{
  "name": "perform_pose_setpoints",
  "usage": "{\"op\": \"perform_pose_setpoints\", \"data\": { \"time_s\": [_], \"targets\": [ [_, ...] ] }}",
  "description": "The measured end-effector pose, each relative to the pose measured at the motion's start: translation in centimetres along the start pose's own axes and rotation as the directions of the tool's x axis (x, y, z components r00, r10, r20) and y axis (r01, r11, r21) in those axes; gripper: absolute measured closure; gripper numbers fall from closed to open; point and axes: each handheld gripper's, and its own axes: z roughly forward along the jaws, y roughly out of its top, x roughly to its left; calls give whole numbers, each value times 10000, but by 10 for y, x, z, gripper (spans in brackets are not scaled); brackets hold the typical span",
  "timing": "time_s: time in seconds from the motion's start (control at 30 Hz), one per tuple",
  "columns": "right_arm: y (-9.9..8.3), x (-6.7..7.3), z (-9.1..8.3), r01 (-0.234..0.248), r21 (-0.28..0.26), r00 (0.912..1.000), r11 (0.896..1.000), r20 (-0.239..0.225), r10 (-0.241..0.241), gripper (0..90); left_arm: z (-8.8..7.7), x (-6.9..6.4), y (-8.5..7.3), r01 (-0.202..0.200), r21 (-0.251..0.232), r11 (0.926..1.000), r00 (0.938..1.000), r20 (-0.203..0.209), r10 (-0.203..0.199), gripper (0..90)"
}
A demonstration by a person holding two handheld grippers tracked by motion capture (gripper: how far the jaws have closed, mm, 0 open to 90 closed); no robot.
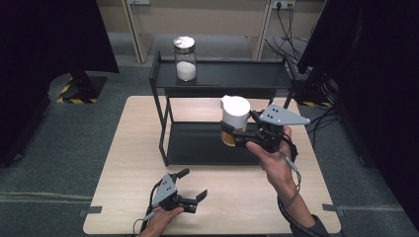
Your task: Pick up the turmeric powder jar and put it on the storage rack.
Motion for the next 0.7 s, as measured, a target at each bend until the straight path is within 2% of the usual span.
{"op": "perform_pose_setpoints", "data": {
  "time_s": [0.17,0.4,0.7],
  "targets": [
    [15,-2,4,21,-62,9999,10000,-105,-21,308,0,0,0,-11,8,10000,10000,0,11,7],
    [34,-10,9,-209,-262,9994,9994,-284,201,308,0,0,0,18,44,10000,10000,15,-18,8],
    [60,-17,19,-397,-369,9991,9985,-189,390,308,0,1,0,84,35,10000,10000,22,-84,7]
  ]
}}
